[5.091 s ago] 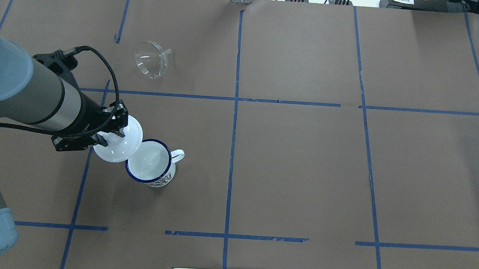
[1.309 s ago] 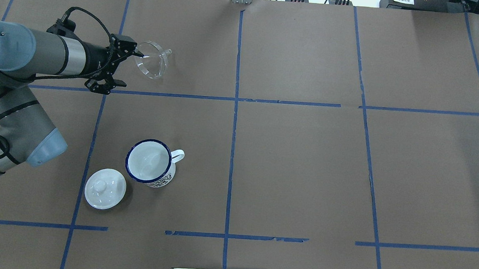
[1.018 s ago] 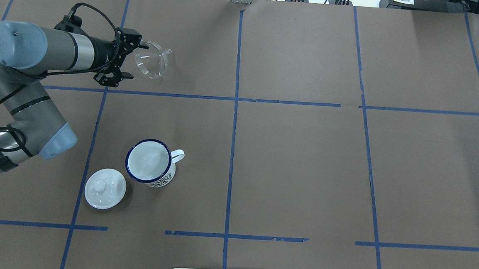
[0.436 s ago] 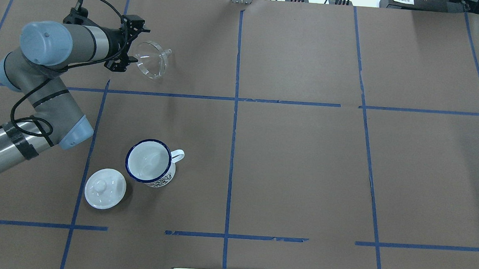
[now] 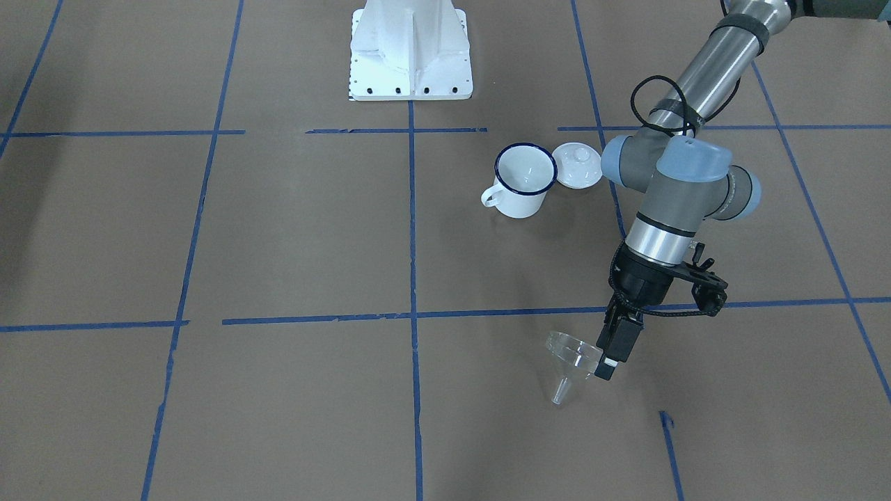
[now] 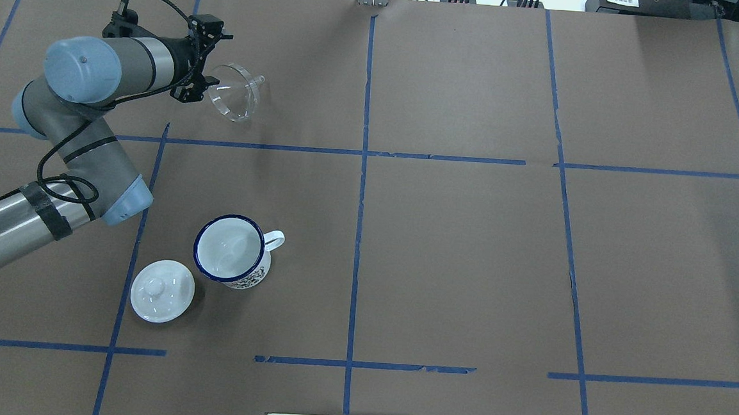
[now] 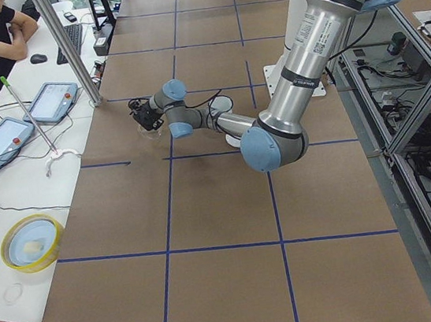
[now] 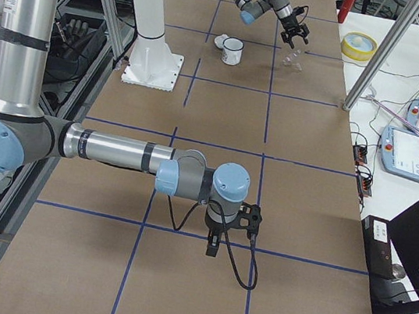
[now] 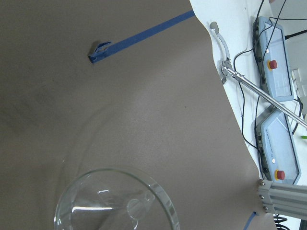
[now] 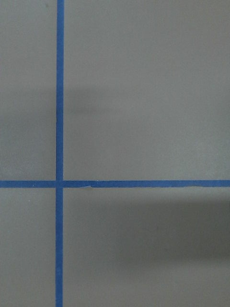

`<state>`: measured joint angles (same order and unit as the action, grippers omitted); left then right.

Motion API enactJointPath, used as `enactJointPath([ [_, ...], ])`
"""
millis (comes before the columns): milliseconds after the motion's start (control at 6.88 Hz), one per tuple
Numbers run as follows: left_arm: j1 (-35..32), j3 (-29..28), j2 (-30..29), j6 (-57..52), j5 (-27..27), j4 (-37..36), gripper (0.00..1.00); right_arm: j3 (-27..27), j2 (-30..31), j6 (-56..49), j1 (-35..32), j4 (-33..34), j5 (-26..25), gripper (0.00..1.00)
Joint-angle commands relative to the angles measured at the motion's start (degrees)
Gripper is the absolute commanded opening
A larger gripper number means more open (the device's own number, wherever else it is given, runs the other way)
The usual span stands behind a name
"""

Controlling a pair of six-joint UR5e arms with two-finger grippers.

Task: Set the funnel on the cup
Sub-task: 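Grasp the glass funnel rim with the left gripper and lift it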

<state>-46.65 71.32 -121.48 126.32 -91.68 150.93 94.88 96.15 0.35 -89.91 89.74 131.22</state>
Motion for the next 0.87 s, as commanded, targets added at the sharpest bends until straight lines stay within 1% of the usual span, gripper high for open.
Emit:
enactJointPath([
  [0,0.16,-3.80,-0.77,0.33,0.45,6.10,0.88,0.04,0.00,0.00,0.00,0.00,0.00,1.00],
  [291,0.25,-3.91,-0.95,0.59,0.36,6.83,0.77,0.04,0.00,0.00,0.00,0.00,0.00,1.00],
  [436,0.33,-4.43,-1.21,1.46,0.36,7.53,0.66,-0.05,0.00,0.00,0.00,0.00,0.00,1.00],
  [582,0.68,-5.83,-1.39,1.47,0.36,8.67,0.63,0.04,0.00,0.00,0.00,0.00,0.00,1.00],
  [727,0.77,-6.10,-1.39,1.56,0.45,9.55,0.63,0.04,0.00,0.00,0.00,0.00,0.00,1.00],
])
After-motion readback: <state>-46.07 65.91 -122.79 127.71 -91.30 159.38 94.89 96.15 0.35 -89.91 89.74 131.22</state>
